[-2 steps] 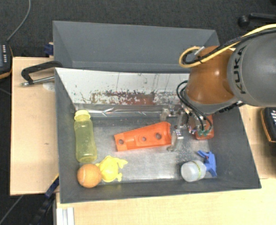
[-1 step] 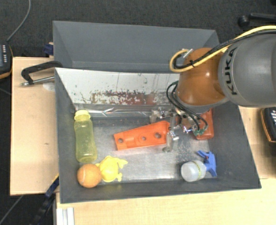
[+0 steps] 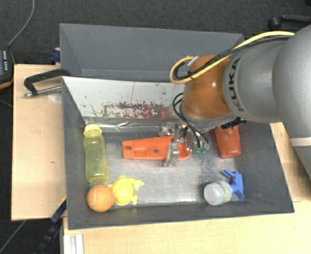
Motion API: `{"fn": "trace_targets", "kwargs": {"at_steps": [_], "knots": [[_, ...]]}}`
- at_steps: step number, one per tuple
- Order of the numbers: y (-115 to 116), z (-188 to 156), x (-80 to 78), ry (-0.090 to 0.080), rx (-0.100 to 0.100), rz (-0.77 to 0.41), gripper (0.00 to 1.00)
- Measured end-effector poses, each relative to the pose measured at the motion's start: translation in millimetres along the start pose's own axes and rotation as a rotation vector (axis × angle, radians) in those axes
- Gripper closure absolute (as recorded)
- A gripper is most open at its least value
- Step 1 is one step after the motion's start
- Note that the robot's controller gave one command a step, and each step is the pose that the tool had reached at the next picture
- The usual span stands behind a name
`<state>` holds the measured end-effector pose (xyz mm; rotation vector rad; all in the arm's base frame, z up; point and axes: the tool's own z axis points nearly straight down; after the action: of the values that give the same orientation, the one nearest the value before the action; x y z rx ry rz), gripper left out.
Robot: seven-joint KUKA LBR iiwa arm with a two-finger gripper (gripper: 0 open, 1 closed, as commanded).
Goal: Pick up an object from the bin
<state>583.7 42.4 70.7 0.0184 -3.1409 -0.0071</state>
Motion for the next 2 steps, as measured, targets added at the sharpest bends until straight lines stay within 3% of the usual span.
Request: {"fn": "trace_targets", "kwargs": {"at_steps": [1,2], "knots": [[-0.1,0.0,0.0,0.000,0.000,0.000,1.00],[0.1,-43.2,6.3,0.001,-0.001,-0.002,1.00]]}}
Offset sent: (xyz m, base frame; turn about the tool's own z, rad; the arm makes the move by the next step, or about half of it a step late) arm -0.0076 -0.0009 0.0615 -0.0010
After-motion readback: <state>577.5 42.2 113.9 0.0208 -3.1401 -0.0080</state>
